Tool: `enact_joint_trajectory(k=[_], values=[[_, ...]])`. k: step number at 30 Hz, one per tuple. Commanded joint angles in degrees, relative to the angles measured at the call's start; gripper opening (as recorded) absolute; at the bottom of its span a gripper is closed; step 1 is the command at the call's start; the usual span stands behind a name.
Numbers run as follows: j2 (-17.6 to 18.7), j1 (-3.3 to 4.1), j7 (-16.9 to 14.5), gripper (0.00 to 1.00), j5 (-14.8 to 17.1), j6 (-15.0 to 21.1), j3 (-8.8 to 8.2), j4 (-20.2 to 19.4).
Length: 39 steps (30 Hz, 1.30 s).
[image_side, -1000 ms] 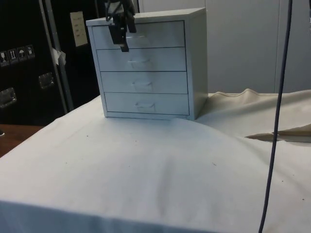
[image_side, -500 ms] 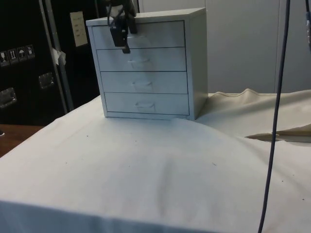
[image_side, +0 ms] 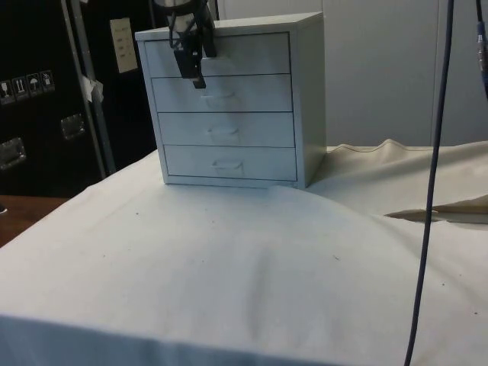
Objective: Open the drawer, then close it.
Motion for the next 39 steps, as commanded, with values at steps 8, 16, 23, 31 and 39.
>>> enact_joint_trajectory(k=[8, 16, 23, 31, 39], values=[[0.0, 0.0, 0.0, 0.9, 0.0, 0.0, 0.0, -0.1], [0.1, 0.11, 0.1, 0.45, -0.2, -0.1, -0.11, 0.1], [0.1, 0.11, 0.3, 0.09, -0.8, -0.6, -0.11, 0.3], [0.3, 0.69, 1.8, 0.0, -2.2, -2.1, -0.11, 1.2], [0.5, 1.26, 4.6, 0.0, -4.9, -4.4, 1.03, 2.2]])
